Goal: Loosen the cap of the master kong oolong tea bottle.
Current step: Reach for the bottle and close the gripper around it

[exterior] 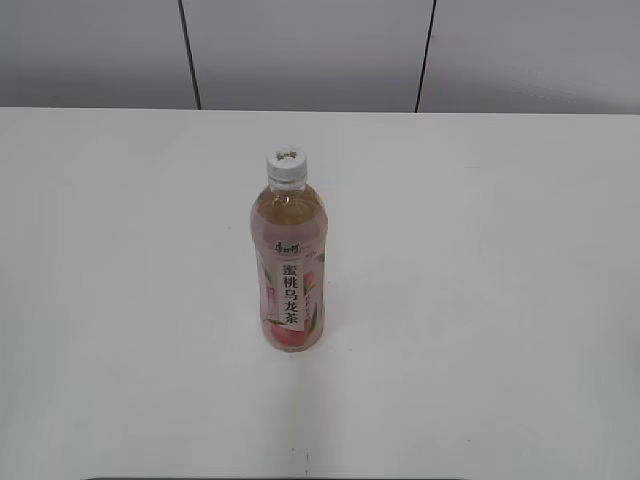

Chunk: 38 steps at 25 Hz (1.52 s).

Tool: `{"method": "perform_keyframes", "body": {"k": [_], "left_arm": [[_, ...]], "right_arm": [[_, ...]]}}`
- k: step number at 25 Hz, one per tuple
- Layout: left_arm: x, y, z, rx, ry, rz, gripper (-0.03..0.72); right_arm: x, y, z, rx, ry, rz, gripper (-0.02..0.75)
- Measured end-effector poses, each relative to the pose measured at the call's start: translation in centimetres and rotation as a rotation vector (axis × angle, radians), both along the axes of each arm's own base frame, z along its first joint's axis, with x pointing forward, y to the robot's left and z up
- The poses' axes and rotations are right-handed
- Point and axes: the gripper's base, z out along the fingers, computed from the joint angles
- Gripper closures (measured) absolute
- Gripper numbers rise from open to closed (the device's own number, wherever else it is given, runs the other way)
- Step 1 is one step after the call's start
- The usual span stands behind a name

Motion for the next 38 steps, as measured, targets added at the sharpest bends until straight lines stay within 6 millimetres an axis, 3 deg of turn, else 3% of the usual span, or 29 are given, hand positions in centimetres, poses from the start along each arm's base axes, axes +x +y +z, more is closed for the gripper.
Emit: {"method": "perform_keyframes", "body": {"k": [33, 35, 38], "left_arm": [[0.0, 0.0, 0.0, -0.003, -0.002, -0.003, 0.441], [0.2, -0.1, 0.5, -0.005, -0.025, -0.003, 0.441], [1.5, -0.2, 3.2, -0.028, -0.198, -0.013, 0.441]], "right_arm": [[0.0, 0.0, 0.0, 0.0, 0.0, 0.0, 0.468], [0.0, 0.0, 0.0, 0.0, 0.0, 0.0, 0.468], [0.0, 0.0, 0.0, 0.0, 0.0, 0.0, 0.468]]}}
